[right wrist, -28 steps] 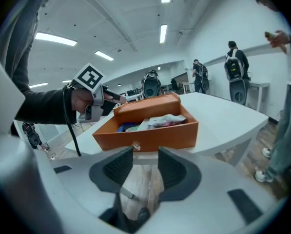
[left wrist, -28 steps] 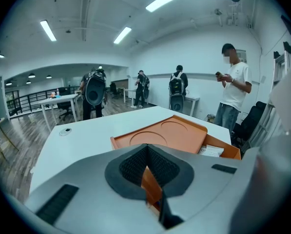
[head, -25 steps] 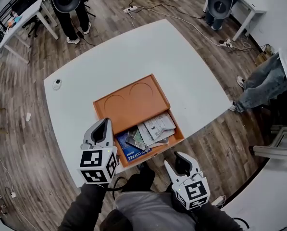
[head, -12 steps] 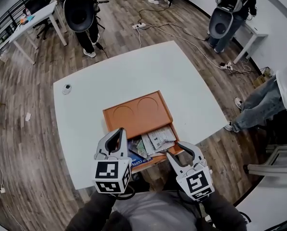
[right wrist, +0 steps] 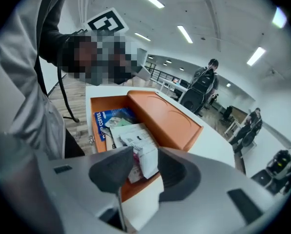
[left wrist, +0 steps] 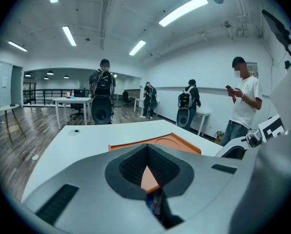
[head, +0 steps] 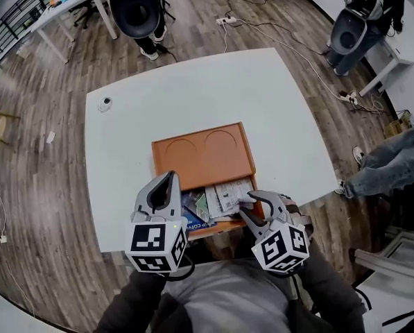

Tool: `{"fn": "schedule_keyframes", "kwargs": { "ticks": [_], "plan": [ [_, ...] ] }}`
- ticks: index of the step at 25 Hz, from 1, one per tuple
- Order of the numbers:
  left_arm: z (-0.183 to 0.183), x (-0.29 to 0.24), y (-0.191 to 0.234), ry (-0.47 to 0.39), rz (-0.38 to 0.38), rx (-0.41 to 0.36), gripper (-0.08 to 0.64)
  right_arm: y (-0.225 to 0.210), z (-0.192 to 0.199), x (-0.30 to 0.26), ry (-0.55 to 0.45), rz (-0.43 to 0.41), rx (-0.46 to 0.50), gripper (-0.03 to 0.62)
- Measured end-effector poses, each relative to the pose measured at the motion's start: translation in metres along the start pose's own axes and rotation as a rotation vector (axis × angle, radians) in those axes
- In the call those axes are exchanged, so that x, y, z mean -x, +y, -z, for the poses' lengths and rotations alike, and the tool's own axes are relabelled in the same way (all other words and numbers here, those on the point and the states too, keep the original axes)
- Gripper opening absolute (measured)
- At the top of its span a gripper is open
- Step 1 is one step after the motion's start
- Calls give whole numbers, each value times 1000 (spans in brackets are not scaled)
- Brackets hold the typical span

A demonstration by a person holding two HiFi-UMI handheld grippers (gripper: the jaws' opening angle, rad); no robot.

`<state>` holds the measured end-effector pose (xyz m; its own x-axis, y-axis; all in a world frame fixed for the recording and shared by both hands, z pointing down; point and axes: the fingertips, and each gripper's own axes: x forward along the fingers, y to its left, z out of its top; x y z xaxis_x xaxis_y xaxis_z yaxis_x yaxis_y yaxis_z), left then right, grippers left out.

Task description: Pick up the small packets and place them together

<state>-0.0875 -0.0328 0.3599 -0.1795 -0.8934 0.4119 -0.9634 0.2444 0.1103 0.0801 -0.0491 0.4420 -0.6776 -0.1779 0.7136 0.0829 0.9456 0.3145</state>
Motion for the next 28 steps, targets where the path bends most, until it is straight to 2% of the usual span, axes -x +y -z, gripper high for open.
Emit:
{"fn": "schedule_keyframes", "kwargs": {
  "ticks": [6,10,14,18,22,28],
  "plan": [
    [2,-10,-1,19,-18,13,-3,-1,4,-17,22,-91,4,159],
    [8,-15,1,35,-26,19,-3,-4,6,-26,37,-75,20,86],
    [10,-16,-1,49,-28,19,-3,-5,7,-26,52,-81,36,58],
    [11,-16,-4,55,-23,16,-3,-7,5,-22,44,-111,-18,18],
    [12,-11,-5,61,-18,21,-3,-4,-4,-8,24,-114,-71,15],
    [10,-1,-11,69,3,20,-3,0,-26,15,-4,-102,-89,14]
  ]
}}
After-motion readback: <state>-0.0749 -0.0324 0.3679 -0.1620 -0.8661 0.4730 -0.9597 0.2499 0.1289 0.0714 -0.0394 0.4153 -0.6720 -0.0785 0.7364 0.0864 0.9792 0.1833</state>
